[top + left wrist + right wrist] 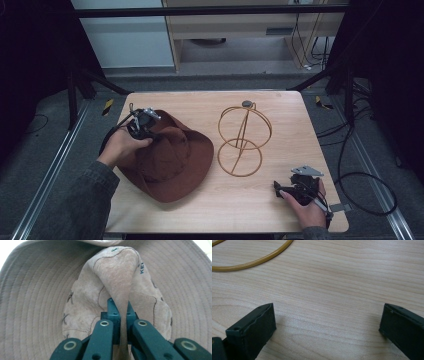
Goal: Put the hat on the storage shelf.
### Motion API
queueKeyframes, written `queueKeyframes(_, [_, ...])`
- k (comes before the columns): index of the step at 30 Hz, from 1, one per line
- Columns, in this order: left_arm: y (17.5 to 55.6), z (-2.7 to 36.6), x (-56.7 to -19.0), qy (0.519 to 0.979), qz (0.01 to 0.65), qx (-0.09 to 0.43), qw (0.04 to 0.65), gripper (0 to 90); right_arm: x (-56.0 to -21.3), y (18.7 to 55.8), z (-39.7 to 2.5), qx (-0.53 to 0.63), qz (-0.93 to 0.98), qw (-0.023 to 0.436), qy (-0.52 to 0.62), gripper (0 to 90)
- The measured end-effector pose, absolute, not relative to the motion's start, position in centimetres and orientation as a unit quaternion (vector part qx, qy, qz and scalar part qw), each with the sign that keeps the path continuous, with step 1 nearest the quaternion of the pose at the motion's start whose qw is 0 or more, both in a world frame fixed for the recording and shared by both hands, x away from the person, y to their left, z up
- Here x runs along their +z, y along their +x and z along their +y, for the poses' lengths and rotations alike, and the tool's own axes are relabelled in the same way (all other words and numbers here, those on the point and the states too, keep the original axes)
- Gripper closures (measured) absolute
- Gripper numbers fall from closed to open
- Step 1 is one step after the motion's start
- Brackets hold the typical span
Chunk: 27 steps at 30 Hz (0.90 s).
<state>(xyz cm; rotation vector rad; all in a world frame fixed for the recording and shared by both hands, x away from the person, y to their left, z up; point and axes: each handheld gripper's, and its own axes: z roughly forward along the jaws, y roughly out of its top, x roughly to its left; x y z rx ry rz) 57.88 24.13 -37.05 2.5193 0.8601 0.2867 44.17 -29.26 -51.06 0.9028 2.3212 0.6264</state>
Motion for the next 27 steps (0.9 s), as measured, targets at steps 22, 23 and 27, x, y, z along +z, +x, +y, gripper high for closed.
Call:
queueKeyframes(22, [54.4, 26.4, -32.1, 0.909, 0.292, 0.144, 0.260, 88.7, -51.1, 44.2, -29.3, 0.235, 0.867, 0.282, 0.337, 0.5])
queueKeyframes(23, [54.4, 26.4, -32.1, 0.909, 0.292, 0.144, 0.260, 88.8, -51.1, 44.2, -29.3, 0.235, 0.867, 0.282, 0.337, 0.5])
queueKeyframes(27, [53.6, 26.8, -31.1, 0.907, 0.287, 0.153, 0.269, 88.8, -51.0, 44.2, -29.3, 0.234, 0.868, 0.283, 0.334, 0.5])
